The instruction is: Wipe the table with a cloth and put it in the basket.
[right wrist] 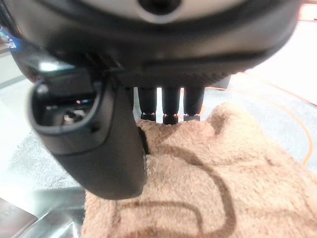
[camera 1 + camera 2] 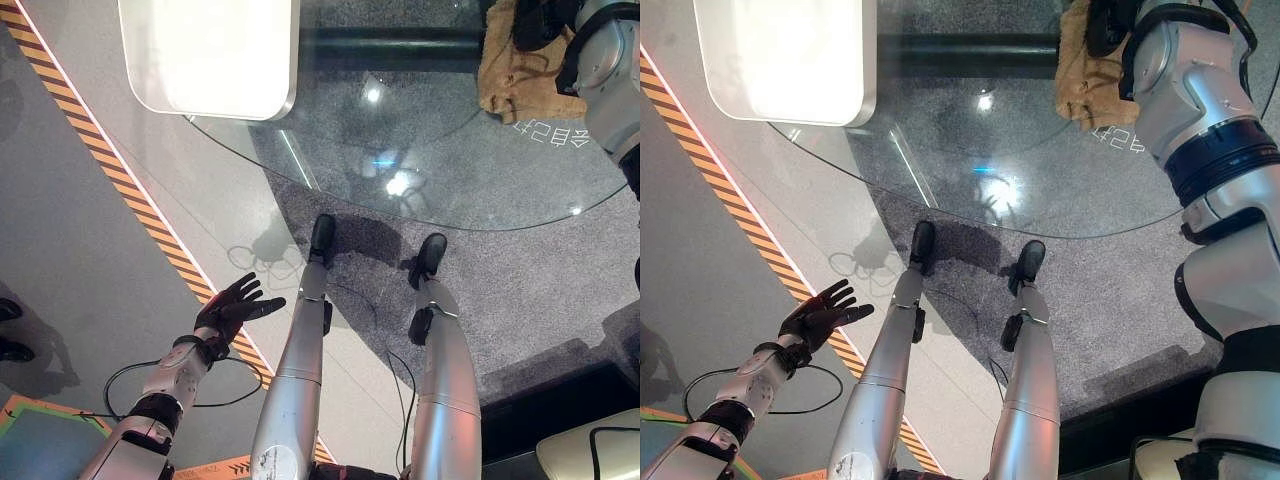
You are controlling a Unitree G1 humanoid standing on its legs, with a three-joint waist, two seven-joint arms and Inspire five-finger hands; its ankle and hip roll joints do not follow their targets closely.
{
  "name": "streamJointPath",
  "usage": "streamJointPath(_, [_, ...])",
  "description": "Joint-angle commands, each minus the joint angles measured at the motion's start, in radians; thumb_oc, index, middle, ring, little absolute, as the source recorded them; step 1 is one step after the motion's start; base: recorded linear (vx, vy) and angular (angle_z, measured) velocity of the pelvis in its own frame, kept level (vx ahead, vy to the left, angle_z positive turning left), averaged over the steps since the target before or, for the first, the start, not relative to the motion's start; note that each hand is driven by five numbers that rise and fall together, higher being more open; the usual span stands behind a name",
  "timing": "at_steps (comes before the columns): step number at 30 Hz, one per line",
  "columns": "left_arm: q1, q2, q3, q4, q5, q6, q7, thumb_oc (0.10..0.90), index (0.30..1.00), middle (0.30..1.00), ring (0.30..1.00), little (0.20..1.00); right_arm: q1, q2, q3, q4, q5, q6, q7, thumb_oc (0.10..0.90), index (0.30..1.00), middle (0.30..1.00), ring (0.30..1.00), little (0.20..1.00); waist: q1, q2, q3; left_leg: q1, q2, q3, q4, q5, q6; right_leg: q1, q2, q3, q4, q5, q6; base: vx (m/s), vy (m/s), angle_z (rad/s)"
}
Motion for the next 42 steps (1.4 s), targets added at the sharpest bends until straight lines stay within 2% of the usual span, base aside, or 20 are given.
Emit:
streamJointPath(1, [0.049, -0.024, -0.011, 0.027, 0.016, -0.021, 0.011, 0.8, 0.9, 0.9, 0.9, 0.9, 0.033, 0.085, 0.0, -0.156, 0.005, -0.051, -0.012, 0.1, 0.3, 0.3, 0.3, 0.2, -0.007, 0.039, -0.014, -0.001, -0.055, 0.098, -0.014, -0.023, 0.094, 0.053, 0.032, -0.111, -0.04, -0.042, -0.011, 0.0, 0.0, 0.0])
streamJointPath(16, [0.039, -0.054, -0.007, 0.031, 0.039, -0.027, 0.02, 0.8, 0.9, 0.9, 0.9, 0.9, 0.072, 0.188, -0.036, -0.282, -0.043, -0.035, 0.023, 0.1, 0.3, 0.3, 0.3, 0.2, 0.003, 0.043, -0.014, 0.009, -0.066, 0.092, -0.024, -0.018, 0.099, 0.064, 0.037, -0.111, -0.054, -0.04, -0.01, 0.0, 0.0, 0.0])
streamJointPath(42, [0.033, -0.089, -0.003, 0.034, 0.073, -0.034, 0.023, 0.8, 0.9, 0.9, 0.9, 0.9, 0.13, 0.36, -0.038, -0.41, -0.097, -0.016, 0.1, 0.1, 0.3, 0.3, 0.3, 0.2, 0.034, 0.053, -0.014, 0.019, -0.084, 0.076, -0.026, -0.009, 0.109, 0.08, 0.031, -0.12, -0.061, -0.037, -0.008, 0.0, 0.0, 0.0])
